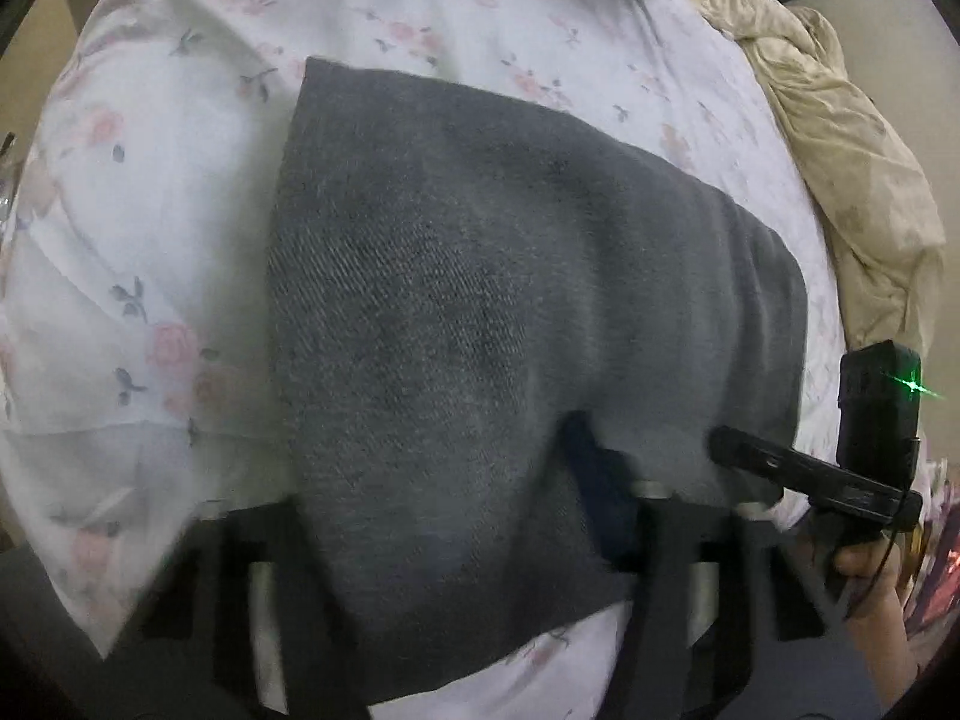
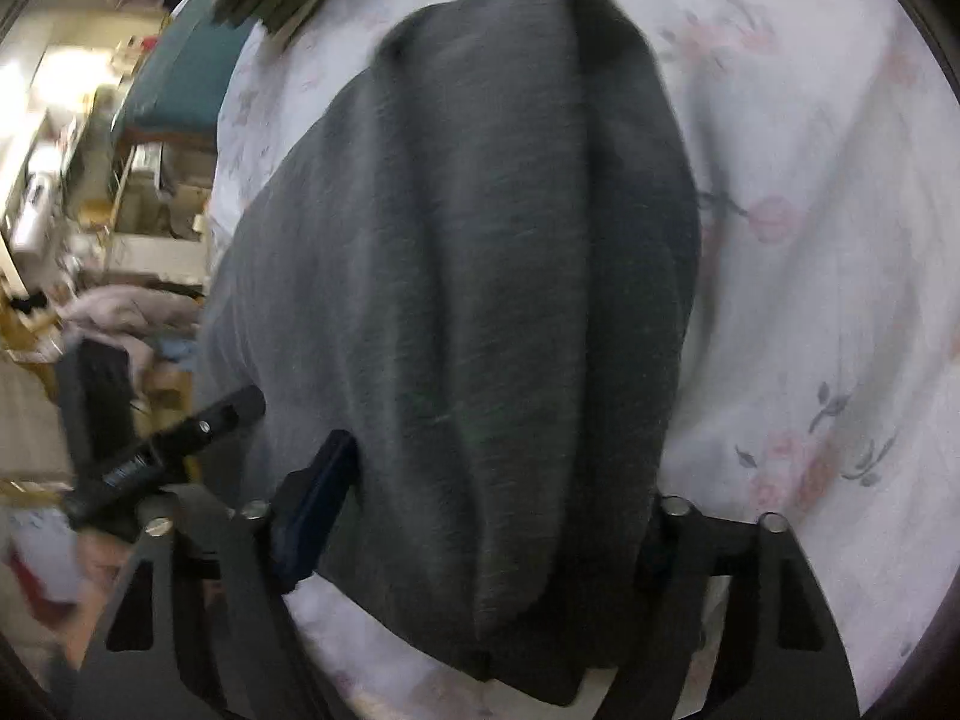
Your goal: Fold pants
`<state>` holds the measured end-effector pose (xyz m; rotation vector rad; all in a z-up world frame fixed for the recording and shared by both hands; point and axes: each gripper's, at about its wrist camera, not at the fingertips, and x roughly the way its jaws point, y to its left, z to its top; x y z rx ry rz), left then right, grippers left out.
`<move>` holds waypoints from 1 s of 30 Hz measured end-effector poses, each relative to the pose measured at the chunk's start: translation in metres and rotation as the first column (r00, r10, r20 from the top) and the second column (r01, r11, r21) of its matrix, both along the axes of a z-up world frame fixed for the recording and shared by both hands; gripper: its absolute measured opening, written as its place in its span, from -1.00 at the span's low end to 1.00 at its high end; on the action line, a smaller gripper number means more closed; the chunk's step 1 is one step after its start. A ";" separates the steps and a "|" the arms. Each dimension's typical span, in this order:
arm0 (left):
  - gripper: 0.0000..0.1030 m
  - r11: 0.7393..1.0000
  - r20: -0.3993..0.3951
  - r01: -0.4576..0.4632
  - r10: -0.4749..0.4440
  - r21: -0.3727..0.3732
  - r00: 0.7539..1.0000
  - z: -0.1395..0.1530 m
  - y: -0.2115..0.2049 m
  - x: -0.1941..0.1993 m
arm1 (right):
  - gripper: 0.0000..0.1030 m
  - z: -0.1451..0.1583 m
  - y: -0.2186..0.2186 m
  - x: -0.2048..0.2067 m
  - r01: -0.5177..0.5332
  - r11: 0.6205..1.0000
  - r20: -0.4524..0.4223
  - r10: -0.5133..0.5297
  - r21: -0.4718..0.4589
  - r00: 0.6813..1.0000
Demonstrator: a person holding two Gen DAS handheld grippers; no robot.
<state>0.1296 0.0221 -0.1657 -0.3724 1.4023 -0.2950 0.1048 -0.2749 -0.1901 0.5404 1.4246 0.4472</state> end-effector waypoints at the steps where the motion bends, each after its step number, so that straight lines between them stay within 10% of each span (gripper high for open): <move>1: -0.54 1.000 0.020 0.015 -0.015 0.018 1.000 0.008 -0.002 -0.002 | -0.19 0.009 0.000 -0.002 0.004 1.000 0.028 -0.004 -0.013 1.000; 4: -0.62 1.000 0.103 0.014 -0.014 0.004 0.995 0.045 -0.003 -0.019 | -0.51 0.048 -0.002 -0.017 0.023 1.000 0.128 -0.021 -0.015 0.992; 15: -0.63 0.997 0.372 0.070 -0.058 -0.019 0.926 0.163 0.000 -0.028 | -0.54 0.140 -0.015 -0.035 0.009 0.996 0.337 -0.039 0.091 0.941; 22: -0.63 0.999 0.473 0.038 -0.029 -0.009 0.880 0.215 0.013 0.064 | -0.55 0.193 -0.005 0.074 -0.009 0.998 0.463 -0.022 0.064 0.886; 30: -0.63 0.997 0.603 -0.048 -0.001 0.065 0.798 0.250 0.007 0.270 | -0.55 0.232 0.015 0.301 0.015 1.000 0.570 -0.017 0.007 0.822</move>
